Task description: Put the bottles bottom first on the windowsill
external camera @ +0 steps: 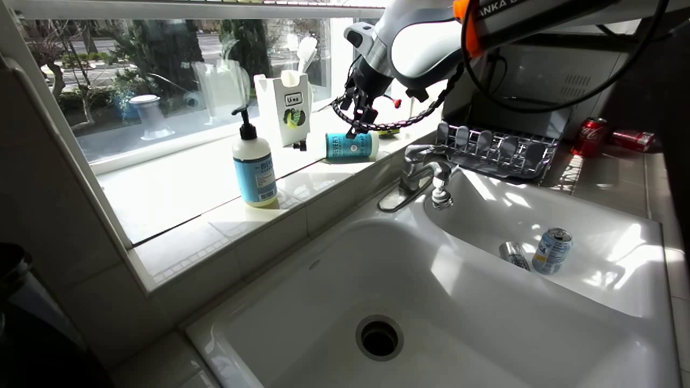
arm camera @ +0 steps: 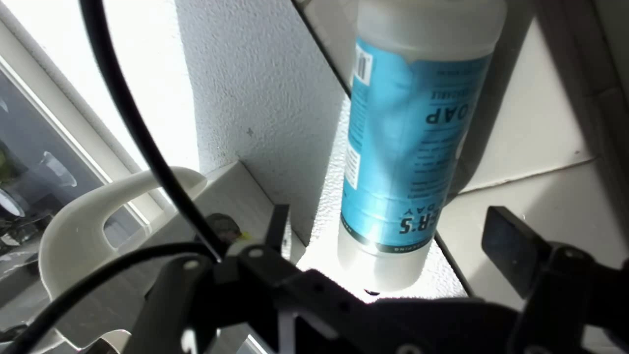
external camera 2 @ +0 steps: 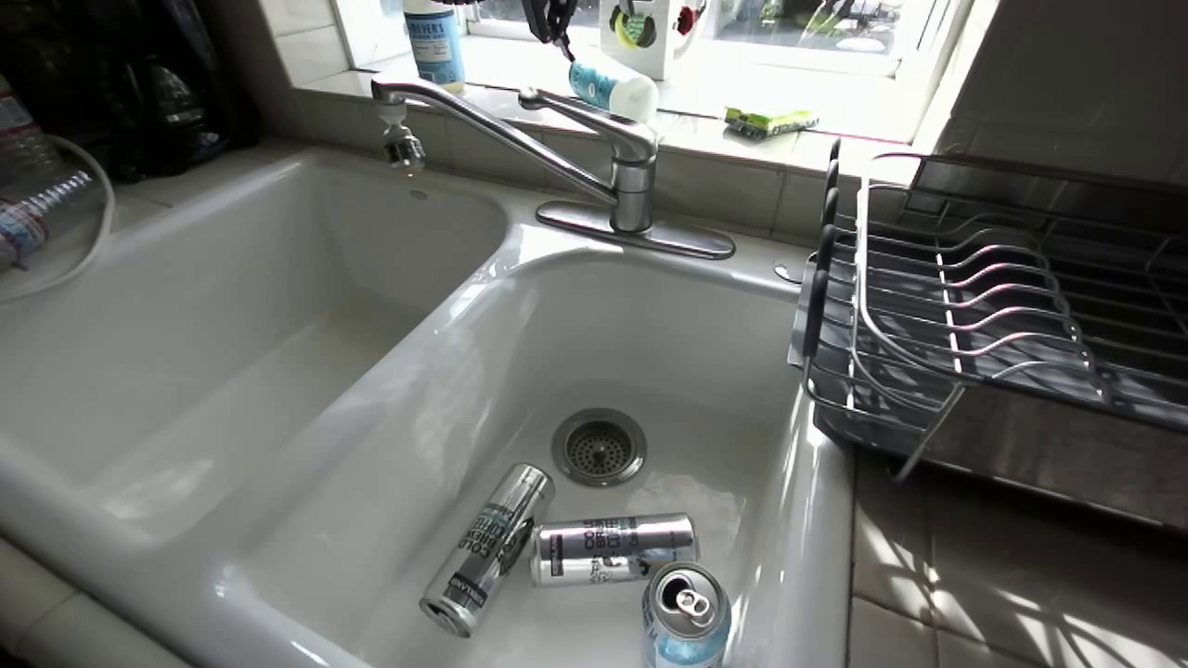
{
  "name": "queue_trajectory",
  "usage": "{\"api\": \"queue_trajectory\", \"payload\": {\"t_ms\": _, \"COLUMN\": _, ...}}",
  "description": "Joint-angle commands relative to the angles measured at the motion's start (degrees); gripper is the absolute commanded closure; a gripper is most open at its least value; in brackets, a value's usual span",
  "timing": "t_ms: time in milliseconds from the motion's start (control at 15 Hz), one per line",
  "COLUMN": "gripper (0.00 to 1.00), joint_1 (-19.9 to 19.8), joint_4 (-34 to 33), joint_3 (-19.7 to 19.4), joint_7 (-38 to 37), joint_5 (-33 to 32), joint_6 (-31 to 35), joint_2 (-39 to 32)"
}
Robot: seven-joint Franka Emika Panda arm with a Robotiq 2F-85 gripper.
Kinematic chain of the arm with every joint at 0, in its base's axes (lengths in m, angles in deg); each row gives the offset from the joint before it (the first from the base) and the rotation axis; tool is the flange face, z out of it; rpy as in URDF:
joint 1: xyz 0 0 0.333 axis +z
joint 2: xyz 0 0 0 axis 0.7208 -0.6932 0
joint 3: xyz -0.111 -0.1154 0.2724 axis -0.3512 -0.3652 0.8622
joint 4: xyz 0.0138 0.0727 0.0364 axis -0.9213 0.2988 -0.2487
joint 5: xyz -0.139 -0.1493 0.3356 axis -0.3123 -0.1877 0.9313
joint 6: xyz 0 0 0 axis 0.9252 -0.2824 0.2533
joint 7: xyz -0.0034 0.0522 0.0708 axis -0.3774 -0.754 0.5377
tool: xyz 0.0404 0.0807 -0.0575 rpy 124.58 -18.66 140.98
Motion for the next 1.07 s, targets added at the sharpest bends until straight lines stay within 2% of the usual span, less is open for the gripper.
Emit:
{"api": "queue_trajectory", "payload": {"t_ms": 0, "gripper": 0.0, "joint_1": -0.19, "joint_4": -1.9, "joint_3": 1.17, "joint_7": -1.0, "joint_5": 0.26, "joint_6": -2.65, "joint_2": -1.45}}
{"api": "queue_trajectory", "payload": {"t_ms": 200, "gripper": 0.0, "joint_1": -0.55, "joint_4": -3.79, "joint_3": 3.09, "joint_7": 0.04, "joint_5": 2.47, "joint_6": -1.83, "joint_2": -3.25}}
{"api": "queue_trajectory", "payload": {"t_ms": 533, "gripper": 0.0, "joint_1": -0.27, "joint_4": -8.77, "joint_3": 4.12, "joint_7": -0.14, "joint_5": 1.84, "joint_6": -1.6, "joint_2": -7.56}}
{"api": "queue_trajectory", "payload": {"t_ms": 1000, "gripper": 0.0, "joint_1": 0.04, "joint_4": -20.4, "joint_3": 4.78, "joint_7": -0.34, "joint_5": 1.42, "joint_6": -5.9, "joint_2": -16.17}}
